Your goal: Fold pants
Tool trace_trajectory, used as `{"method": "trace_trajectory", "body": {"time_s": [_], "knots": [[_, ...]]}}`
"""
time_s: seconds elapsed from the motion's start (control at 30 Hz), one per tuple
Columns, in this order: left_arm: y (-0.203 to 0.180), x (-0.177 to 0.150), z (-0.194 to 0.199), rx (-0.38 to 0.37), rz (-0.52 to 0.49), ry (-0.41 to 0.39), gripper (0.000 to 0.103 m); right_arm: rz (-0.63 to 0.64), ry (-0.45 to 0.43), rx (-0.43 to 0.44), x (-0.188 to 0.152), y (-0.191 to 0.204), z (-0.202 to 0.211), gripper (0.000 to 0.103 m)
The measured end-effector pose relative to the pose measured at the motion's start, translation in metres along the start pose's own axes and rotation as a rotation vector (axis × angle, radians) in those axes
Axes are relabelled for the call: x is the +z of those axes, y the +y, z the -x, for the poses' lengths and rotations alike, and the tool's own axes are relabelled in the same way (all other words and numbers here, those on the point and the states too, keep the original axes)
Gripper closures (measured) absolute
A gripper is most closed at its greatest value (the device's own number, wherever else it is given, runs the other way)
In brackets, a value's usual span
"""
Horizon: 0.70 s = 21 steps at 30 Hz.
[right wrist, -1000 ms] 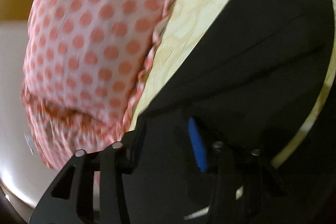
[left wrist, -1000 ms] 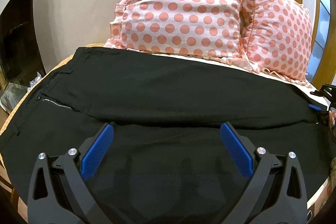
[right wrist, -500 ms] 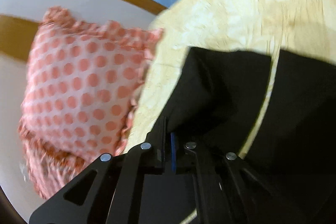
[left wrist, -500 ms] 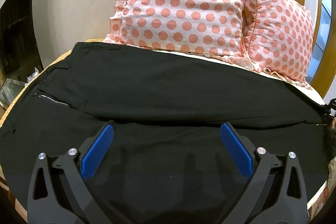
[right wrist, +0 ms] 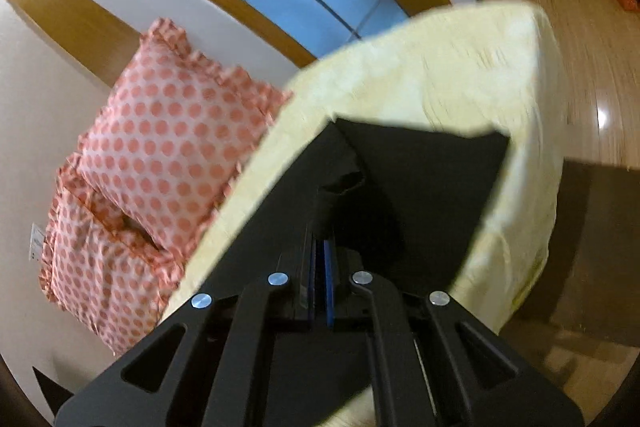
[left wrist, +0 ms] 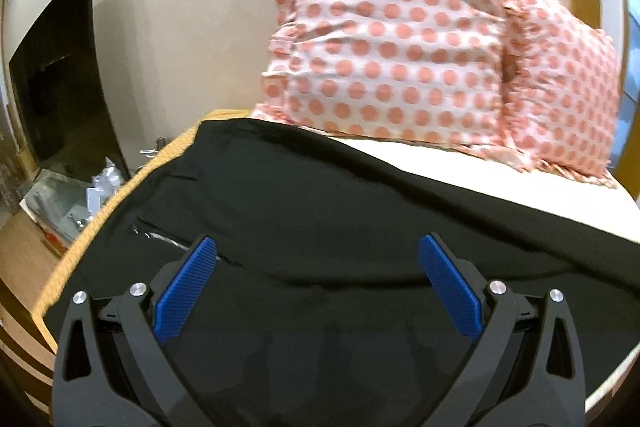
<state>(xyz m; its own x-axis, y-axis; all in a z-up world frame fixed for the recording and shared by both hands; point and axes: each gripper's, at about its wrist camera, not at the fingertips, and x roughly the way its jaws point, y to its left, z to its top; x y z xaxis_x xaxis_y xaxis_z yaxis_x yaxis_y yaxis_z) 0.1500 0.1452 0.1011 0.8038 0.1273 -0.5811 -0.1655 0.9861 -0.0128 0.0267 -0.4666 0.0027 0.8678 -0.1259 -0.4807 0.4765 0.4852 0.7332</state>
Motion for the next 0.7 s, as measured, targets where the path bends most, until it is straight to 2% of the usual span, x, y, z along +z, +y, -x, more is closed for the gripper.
{"method": "trace_trajectory", "body": {"time_s": [0.13,0.3,0.47,0.53,0.6,0.63,0.67,0.7], "knots": [[0.021,0.034,-0.026,-0.093,0.082,0.030,0.002,-0.015,0.027,0.004,0.003,-0.004,-0.010,0.100],[0.028,0.080,-0.099,-0.046,0.137,0.162,0.002,0.002,0.054,0.009,0.005,-0.006,-0.007,0.099],[0.027,0.104,-0.177,-0.053,0.211,0.310,0.003,-0.014,0.081,-0.001,0.007,-0.009,-0.009,0.098],[0.024,0.113,-0.205,-0.022,0.221,0.357,0.008,-0.012,0.088,-0.006,0.008,-0.008,-0.008,0.098],[0.025,0.119,-0.236,0.019,0.234,0.424,0.014,-0.016,0.097,-0.008,0.009,-0.008,-0.008,0.093],[0.025,0.121,-0.248,0.032,0.244,0.451,0.022,-0.019,0.100,-0.014,0.009,-0.008,-0.009,0.091],[0.028,0.122,-0.263,0.047,0.275,0.490,0.026,-0.023,0.103,-0.018,0.009,-0.008,-0.008,0.090],[0.030,0.121,-0.270,0.045,0.299,0.508,0.036,-0.025,0.106,-0.018,0.010,-0.008,-0.008,0.089]]}}
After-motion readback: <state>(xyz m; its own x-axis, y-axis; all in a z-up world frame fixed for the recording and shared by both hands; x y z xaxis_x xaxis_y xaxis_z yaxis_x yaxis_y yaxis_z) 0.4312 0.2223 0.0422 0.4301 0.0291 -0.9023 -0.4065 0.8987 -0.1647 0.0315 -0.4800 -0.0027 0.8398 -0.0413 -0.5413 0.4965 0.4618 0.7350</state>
